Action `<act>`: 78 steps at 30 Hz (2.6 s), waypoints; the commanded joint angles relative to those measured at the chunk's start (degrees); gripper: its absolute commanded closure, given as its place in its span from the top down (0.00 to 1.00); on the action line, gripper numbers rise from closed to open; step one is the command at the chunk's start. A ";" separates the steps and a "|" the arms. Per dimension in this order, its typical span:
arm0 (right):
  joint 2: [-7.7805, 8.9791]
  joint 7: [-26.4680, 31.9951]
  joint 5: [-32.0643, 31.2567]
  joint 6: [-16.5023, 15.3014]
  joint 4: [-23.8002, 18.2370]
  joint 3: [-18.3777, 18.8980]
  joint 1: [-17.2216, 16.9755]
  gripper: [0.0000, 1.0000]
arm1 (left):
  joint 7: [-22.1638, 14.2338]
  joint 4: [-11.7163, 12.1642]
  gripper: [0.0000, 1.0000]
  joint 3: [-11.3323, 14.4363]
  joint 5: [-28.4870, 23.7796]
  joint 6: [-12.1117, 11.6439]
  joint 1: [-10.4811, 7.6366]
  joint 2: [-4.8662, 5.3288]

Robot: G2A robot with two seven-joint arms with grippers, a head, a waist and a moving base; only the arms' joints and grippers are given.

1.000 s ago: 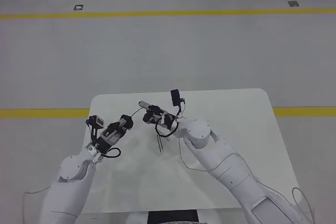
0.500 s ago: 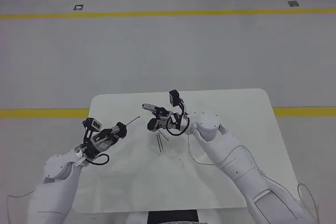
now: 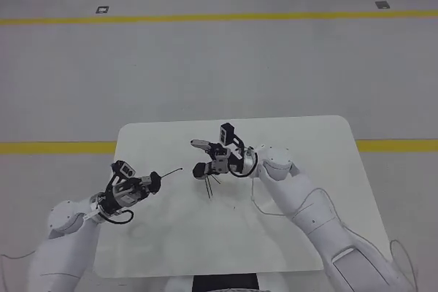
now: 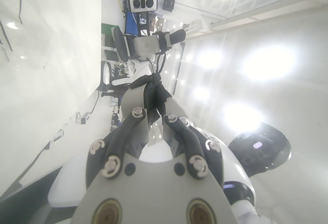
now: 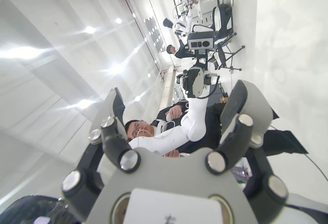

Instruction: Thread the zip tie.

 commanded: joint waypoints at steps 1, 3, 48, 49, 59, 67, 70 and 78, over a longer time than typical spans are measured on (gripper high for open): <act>-0.17 3.26 0.89 0.97 1.66 -0.81 0.88 1.00 | -1.77 1.03 0.00 0.20 -0.45 -0.20 -0.67 0.16; -0.19 3.39 0.87 0.94 1.85 -0.90 1.06 1.00 | -1.77 1.03 0.00 0.20 -0.45 -0.20 -0.67 0.16; -2.03 5.93 8.02 1.69 7.67 -5.64 3.24 0.00 | -1.77 1.03 0.00 0.20 -0.45 -0.20 -0.67 0.16; -2.00 5.92 7.87 1.65 7.62 -5.65 3.23 0.00 | -1.77 1.03 0.00 0.20 -0.45 -0.20 -0.67 0.16; -1.62 5.68 6.96 1.79 6.75 -5.36 2.83 0.04 | -1.77 1.03 0.00 0.20 -0.45 -0.20 -0.67 0.16; -1.38 5.83 6.60 2.26 5.84 -5.38 2.39 0.36 | -1.77 1.03 0.00 0.20 -0.45 -0.20 -0.67 0.16; -1.31 6.00 6.60 2.24 5.46 -5.38 2.23 0.35 | -1.77 1.03 0.00 0.20 -0.45 -0.20 -0.67 0.16; -1.12 6.22 6.64 2.24 4.14 -5.39 1.76 0.30 | -1.77 1.03 0.00 0.20 -0.45 -0.20 -0.67 0.16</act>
